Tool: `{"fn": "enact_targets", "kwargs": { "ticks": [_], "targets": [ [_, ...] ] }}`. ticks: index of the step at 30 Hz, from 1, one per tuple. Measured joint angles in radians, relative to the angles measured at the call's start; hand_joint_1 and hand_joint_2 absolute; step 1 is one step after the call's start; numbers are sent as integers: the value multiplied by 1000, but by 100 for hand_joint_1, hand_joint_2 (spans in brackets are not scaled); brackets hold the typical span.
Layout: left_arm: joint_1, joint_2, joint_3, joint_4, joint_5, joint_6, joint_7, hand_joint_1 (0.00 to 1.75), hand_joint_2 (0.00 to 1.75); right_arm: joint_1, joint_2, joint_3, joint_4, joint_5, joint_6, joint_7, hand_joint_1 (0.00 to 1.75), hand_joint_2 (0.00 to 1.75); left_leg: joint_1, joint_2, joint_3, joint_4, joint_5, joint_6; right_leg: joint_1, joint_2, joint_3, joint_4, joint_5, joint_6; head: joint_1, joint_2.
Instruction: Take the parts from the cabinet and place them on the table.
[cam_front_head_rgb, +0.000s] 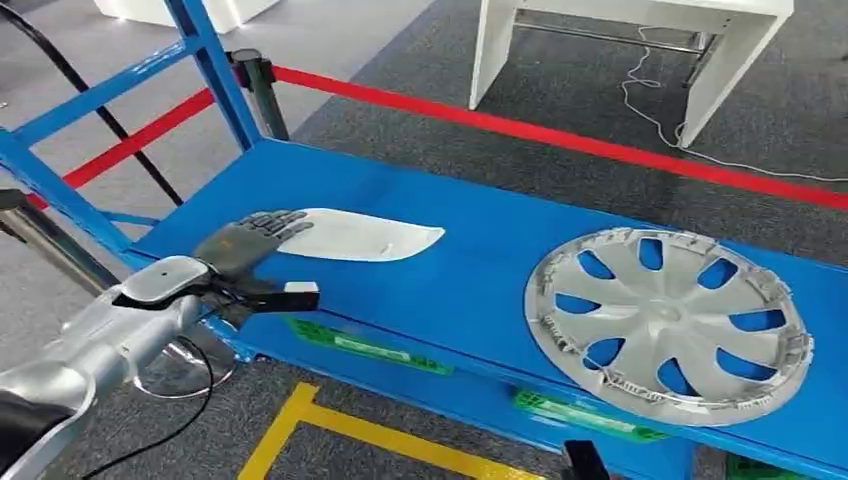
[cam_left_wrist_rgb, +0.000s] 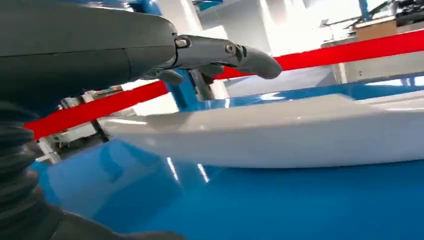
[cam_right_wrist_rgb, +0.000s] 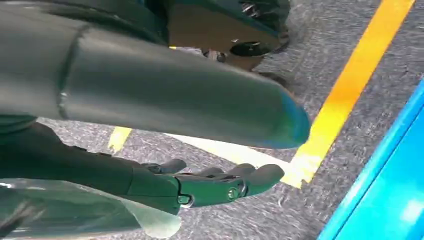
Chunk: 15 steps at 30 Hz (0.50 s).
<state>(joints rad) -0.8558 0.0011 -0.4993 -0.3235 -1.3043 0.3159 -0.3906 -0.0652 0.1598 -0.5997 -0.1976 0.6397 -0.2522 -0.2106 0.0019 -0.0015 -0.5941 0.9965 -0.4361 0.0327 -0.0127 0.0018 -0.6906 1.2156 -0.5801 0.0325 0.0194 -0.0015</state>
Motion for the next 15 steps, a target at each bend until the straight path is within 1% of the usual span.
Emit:
{"fn": "enact_targets", "kwargs": {
  "ticks": [1,2,3,4,5,6,7,8,9,11,12,13,14,15],
  "targets": [
    [4,-5,0,1,3,0,1,0,175,2,0,-1,0,1,0,0,0,0,-1,0,0,0,0,1,0,0,-32,66,-22,3,0,0],
    [8,-8,1,1,5,2,1,0,175,3,0,-3,0,1,-1,0,0,0,-1,-1,0,1,-1,1,0,0,-52,103,-24,5,1,0],
    [11,-9,2,1,7,2,2,0,175,3,0,-4,0,2,-1,0,0,0,-1,-1,2,1,-1,1,0,0,-46,87,-2,6,0,0],
    [12,-9,5,1,9,2,2,0,175,3,0,-5,0,2,-3,0,0,0,0,-2,3,2,-1,0,-1,-1,-21,32,36,7,1,0],
    [12,-10,10,1,10,2,2,0,175,2,0,-6,0,2,-4,0,0,0,1,-2,3,4,-3,-2,-2,-1,20,-53,81,7,0,0],
    [12,-10,14,1,10,2,2,0,175,1,-1,-6,0,2,-5,-1,0,0,2,-3,3,10,-6,-7,-4,-3,67,-148,121,9,0,0],
    [12,-10,17,1,11,2,2,0,175,-1,0,-6,0,2,-6,-2,0,0,-6,-4,-2,15,-10,-14,-2,-1,95,-186,100,8,1,0],
    [12,-8,18,2,11,2,2,0,175,-1,0,-6,0,2,-6,-3,0,0,-6,-5,-7,24,-11,-17,-3,3,97,-191,105,-4,-1,0],
    [13,-8,19,2,11,2,2,0,175,0,-1,-6,0,3,-7,-3,0,0,-7,-5,-6,22,-8,-22,-1,2,96,-190,106,-7,0,0],
    [15,-8,19,2,11,3,3,0,175,2,0,-7,0,3,-9,-3,0,0,-3,-6,-4,20,-6,-26,2,2,97,-190,109,-19,1,0],
    [16,-5,19,2,11,3,5,0,175,1,0,-8,0,3,-9,-4,0,0,-2,-5,-9,26,-15,-31,-4,0,99,-194,114,-27,1,0],
    [17,-5,19,2,10,2,7,0,175,0,0,-8,0,3,-9,-6,0,0,-1,-3,-19,57,-41,-38,-4,1,98,-194,113,-31,-3,0],
    [19,-5,19,3,10,2,8,0,175,-1,0,-10,0,3,-9,-8,0,0,1,-3,-45,117,-77,-43,-4,0,98,-194,114,-37,-3,0],
    [24,-4,19,4,10,2,8,0,175,-1,0,-12,0,3,-9,-9,0,0,2,-3,-80,200,-117,-47,-4,0,98,-194,114,-38,-3,0]
  ]
}}
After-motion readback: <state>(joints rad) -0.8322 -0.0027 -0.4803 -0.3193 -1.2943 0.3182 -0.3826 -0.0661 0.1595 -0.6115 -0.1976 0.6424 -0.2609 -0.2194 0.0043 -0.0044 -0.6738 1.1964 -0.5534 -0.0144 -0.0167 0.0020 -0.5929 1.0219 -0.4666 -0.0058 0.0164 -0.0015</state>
